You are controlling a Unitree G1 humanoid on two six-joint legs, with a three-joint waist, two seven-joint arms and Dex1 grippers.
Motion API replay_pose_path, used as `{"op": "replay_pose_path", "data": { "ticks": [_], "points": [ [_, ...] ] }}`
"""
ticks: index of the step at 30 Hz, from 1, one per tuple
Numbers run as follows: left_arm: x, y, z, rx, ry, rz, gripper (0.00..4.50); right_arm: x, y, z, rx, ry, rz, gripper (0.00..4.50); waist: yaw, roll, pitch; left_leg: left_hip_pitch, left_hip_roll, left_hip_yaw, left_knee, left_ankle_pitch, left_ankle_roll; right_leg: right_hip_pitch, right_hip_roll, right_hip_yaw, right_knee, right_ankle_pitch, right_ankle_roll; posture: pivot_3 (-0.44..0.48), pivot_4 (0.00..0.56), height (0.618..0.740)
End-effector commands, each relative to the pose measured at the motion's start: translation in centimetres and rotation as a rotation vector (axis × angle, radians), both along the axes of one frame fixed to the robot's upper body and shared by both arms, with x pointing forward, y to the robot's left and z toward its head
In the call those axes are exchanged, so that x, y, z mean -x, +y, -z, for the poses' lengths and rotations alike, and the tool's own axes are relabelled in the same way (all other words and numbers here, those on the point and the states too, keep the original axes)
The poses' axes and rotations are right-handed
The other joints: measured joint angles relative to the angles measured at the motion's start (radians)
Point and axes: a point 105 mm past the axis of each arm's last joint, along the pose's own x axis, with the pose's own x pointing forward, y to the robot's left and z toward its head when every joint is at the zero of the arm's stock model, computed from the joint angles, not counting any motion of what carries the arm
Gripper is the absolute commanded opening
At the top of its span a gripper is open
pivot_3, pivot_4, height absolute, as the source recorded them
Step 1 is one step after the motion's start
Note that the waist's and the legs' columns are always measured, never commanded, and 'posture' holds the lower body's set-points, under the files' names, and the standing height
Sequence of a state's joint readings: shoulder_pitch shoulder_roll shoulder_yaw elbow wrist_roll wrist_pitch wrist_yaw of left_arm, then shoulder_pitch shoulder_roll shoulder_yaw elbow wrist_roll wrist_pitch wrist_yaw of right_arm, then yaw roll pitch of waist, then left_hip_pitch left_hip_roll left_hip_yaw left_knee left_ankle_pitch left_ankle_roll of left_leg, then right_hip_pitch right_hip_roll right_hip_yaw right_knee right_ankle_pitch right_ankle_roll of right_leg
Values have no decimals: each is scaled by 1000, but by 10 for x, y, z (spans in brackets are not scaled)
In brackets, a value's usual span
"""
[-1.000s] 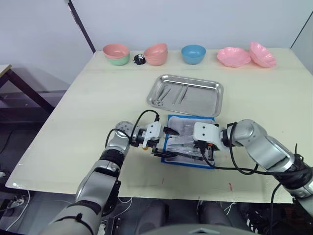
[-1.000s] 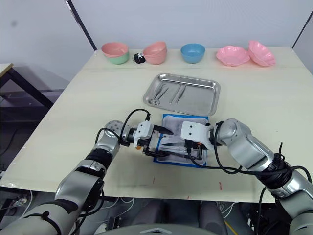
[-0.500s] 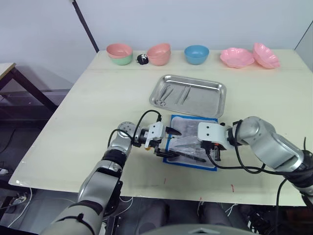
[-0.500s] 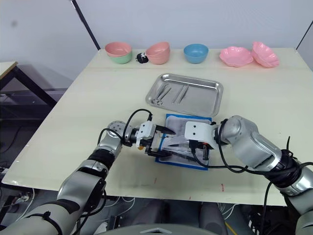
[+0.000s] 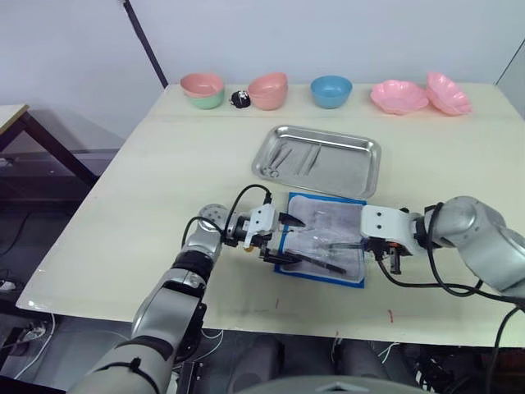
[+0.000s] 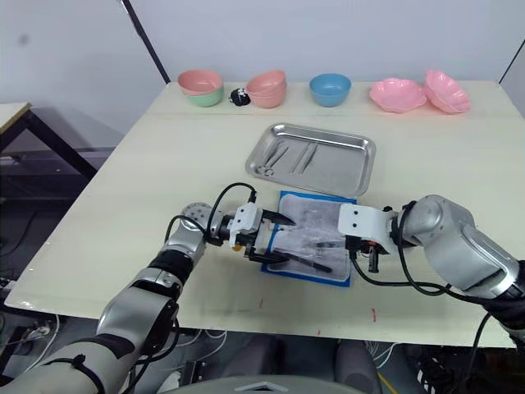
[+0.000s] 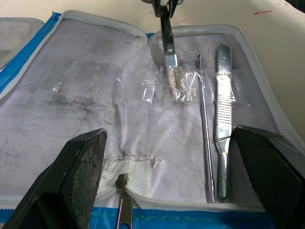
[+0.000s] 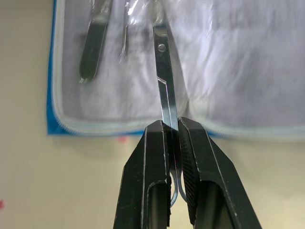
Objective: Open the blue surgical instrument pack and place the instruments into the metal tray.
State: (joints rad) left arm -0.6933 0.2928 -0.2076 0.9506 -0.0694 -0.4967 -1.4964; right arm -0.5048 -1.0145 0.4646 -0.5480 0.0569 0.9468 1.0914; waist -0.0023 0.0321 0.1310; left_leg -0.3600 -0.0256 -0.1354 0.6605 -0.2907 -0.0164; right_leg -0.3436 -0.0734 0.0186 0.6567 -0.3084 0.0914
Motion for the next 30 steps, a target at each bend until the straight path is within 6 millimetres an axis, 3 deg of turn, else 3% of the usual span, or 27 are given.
{"op": "replay_pose_path", "data": {
  "ticks": [1,9,14,23,30],
  "points": [
    [42,7,72,-181,277,9,4500,3,-11,-17,-8,-49,4,16,0,0,0,0,0,0,0,0,0,0,0,0,0,0,0,0,150,740],
    [42,7,72,-179,275,10,4500,11,-42,-36,-8,-69,66,16,6,0,0,0,-1,0,-2,0,0,0,-2,0,-1,-2,3,0,150,740],
    [42,7,72,-180,274,11,4500,10,-47,-47,-97,-97,112,16,8,0,0,1,-5,1,-7,2,2,0,-6,-1,-2,-2,4,0,150,740],
    [42,5,73,-175,274,10,4500,-44,-17,-73,-507,-251,403,16,15,-1,0,2,-6,-3,-10,3,3,0,-7,0,-2,-2,4,0,150,740],
    [41,6,72,-174,272,2,4500,-88,17,-73,-656,-252,645,16,16,1,-1,3,-11,-9,-12,5,4,-1,-10,-1,-1,-1,2,0,150,740]
  ]
}}
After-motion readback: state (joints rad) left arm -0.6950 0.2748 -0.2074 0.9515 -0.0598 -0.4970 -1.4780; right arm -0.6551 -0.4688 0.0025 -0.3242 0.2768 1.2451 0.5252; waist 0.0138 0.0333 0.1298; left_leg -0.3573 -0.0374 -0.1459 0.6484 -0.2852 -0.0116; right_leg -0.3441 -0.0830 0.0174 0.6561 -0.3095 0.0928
